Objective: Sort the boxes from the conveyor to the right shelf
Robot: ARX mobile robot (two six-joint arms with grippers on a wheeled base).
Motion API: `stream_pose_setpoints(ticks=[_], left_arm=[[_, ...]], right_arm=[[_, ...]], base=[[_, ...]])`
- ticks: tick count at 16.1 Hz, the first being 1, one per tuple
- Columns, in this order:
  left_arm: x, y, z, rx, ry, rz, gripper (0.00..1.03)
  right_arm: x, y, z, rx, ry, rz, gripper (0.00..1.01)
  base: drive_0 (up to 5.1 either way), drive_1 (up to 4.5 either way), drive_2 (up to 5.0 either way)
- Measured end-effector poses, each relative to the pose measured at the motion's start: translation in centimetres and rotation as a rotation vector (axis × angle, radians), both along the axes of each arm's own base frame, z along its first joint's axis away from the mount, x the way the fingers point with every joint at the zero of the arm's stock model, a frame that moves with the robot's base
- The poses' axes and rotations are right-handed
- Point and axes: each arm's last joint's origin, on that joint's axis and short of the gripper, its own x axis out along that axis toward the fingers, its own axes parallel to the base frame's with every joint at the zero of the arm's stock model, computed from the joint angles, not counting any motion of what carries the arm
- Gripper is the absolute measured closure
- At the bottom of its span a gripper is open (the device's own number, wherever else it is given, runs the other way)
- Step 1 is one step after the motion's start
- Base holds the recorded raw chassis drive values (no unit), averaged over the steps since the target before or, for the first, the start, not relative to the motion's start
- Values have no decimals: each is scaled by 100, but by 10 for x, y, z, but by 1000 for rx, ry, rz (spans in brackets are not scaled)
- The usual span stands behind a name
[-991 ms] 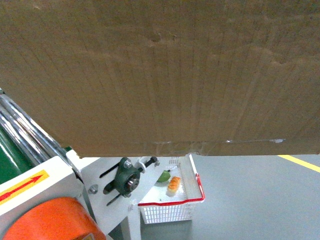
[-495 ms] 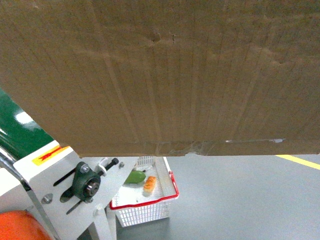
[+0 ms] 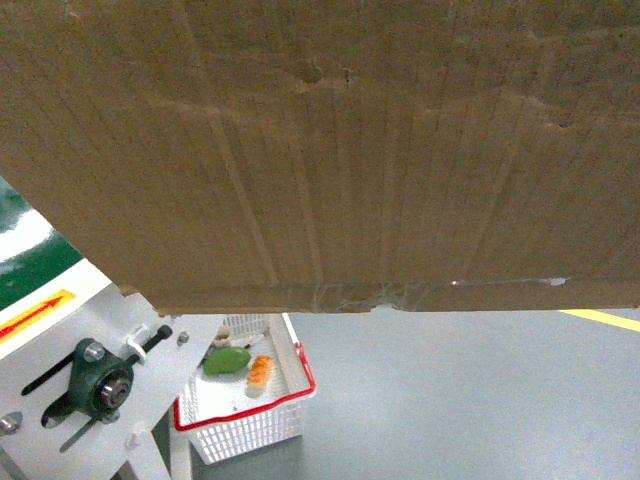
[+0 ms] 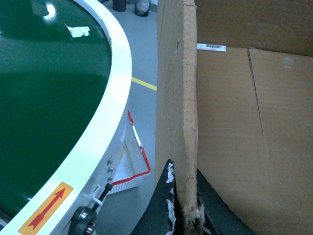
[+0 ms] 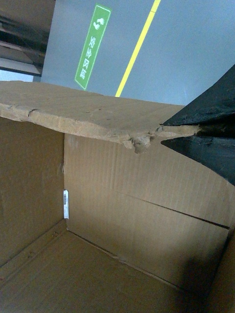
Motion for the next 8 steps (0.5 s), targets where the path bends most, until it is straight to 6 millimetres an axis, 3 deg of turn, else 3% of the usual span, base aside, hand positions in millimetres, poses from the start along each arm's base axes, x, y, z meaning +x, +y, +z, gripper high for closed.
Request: stream_pose_setpoints(ticks=[8], left_arm=[[0, 0, 0, 0, 0, 0, 100]], right_arm=[[0, 0, 0, 0, 0, 0, 99]], base=[[-144, -144, -144]])
